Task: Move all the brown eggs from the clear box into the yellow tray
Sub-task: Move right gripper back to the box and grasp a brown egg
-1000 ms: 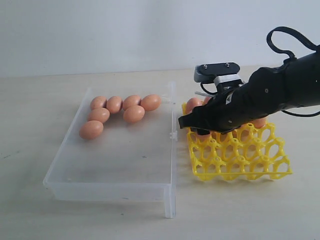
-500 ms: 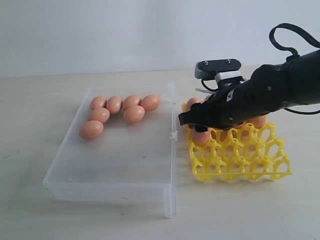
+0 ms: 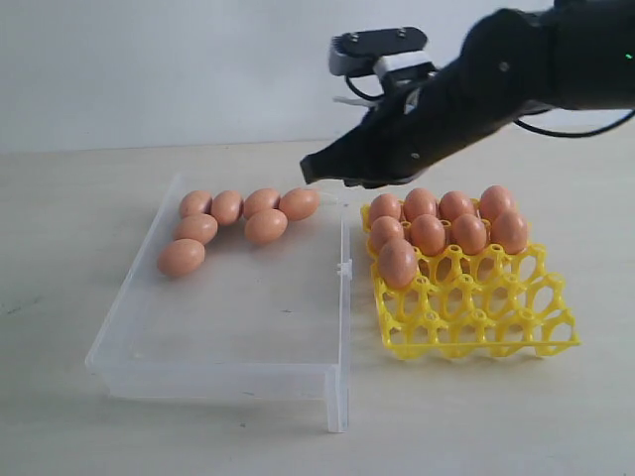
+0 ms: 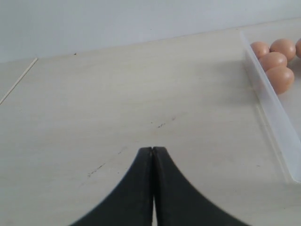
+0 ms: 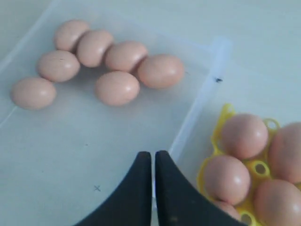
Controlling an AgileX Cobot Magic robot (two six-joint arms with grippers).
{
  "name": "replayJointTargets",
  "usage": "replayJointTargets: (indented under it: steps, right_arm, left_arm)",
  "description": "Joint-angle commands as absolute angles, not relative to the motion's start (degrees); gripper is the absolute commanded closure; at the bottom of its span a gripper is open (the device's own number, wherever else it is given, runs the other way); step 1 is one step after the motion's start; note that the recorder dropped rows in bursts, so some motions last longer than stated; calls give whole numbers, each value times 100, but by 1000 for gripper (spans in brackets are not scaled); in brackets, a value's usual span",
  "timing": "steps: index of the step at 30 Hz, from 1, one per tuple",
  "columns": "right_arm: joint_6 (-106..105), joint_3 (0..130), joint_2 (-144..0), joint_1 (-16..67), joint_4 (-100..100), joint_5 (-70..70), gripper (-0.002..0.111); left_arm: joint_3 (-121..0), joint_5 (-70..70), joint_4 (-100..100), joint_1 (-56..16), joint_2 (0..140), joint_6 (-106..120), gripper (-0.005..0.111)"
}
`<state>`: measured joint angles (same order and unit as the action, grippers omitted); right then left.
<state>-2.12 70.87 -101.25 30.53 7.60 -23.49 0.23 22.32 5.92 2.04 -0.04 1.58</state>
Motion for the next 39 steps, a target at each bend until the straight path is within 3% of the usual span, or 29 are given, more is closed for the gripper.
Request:
replayJointTargets:
  steps: [1,4,9,15,26,39]
  right_arm:
    - [-712,8037,-10729,3399,752,-3091,108]
    - [-974,8696,-11308,3579,752,-3553,106]
    - [-1130,9851,-12311,3844,585,-4314,92]
    - [-714,10965,-13102,4001,467,-4488,82]
    - [1215,11528,-13475,3817,224,-4534,54]
    - [2955,11528,-13482,3586,118,-4046,53]
  left_arm:
    - [0,2179,578,170,0,131,107]
    - [0,2179,578,170,0,131,107]
    - [0,2179,578,170,0,131,107]
    - [0,2179,578,170,0,131,107]
    - [0,2179,578,170,0,131,107]
    - [0,2179,578,170,0,131,107]
